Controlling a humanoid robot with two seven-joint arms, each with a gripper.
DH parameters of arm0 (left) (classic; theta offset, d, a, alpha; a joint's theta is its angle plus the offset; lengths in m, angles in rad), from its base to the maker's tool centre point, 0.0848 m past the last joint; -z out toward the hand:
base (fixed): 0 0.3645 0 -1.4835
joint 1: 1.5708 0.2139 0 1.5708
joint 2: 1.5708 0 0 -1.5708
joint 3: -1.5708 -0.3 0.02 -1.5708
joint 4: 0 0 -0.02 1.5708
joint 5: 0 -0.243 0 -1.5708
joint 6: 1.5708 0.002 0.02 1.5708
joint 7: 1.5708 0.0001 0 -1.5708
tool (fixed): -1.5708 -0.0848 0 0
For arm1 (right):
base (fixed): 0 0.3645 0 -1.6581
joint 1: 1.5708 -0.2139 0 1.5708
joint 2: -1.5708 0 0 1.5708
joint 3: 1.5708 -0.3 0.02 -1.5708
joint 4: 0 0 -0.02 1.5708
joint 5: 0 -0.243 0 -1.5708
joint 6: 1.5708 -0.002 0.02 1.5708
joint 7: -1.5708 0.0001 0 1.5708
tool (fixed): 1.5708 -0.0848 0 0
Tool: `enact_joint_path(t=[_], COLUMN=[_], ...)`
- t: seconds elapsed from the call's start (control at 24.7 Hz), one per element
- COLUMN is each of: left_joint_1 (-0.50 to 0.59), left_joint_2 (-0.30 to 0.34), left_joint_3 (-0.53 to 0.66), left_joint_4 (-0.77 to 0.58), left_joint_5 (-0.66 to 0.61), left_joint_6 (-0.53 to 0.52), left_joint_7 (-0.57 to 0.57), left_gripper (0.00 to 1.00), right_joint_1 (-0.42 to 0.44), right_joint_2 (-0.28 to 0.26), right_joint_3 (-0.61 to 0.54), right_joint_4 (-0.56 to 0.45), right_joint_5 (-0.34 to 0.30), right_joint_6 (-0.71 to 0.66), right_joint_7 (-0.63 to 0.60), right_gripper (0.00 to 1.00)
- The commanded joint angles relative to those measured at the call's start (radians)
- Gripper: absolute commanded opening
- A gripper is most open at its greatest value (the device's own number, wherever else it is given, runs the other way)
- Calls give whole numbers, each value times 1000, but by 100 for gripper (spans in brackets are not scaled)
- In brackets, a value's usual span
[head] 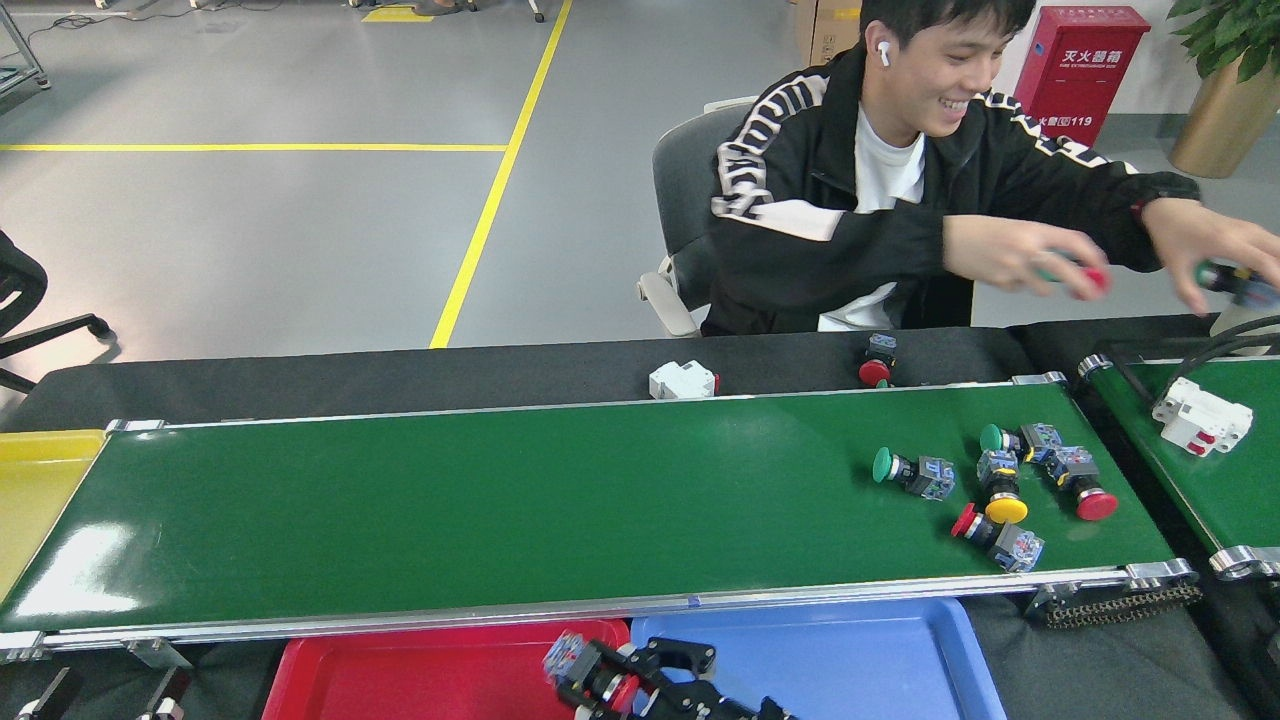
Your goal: Pick switch part from conveyor to tray
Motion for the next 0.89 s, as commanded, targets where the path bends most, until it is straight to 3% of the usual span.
enact_joint_path(t=[0.0, 0.12, 0.2, 0.36, 0.44, 0.57, 0.69, 0.85], left_joint_1=[-3, -2, 0, 0, 1, 6, 6, 6], left_joint_2=[5, 5, 2, -4, -2, 1, -1, -5], left_joint_3=[3, 3, 3, 4, 6, 4, 7, 15], left_joint_4=[-10, -10, -11, -11, -11, -11, -11, -14], left_joint_5=[-1, -1, -1, -4, -4, 4, 2, 1], left_joint_6=[3, 3, 3, 4, 1, -2, 4, 46], left_joint_7=[6, 6, 6, 5, 3, 2, -3, -4], left_gripper=[100, 100, 100, 100, 100, 100, 100, 100], right_joint_1=[-24, -73, -84, -112, -98, 19, 188, 237], right_joint_2=[10, 17, 20, 17, 7, -42, -99, -111], right_joint_3=[-2, -31, -94, -287, -332, -350, -349, -346], right_joint_4=[-3, -5, -23, -71, -77, -120, -227, -223], right_joint_5=[-1, -1, -4, -2, 5, 34, 42, 44], right_joint_6=[1, 12, 93, 354, 474, 650, 681, 669], right_joint_7=[0, 2, -1, -21, -75, -210, -257, -283], right_gripper=[100, 100, 100, 100, 100, 100, 100, 100])
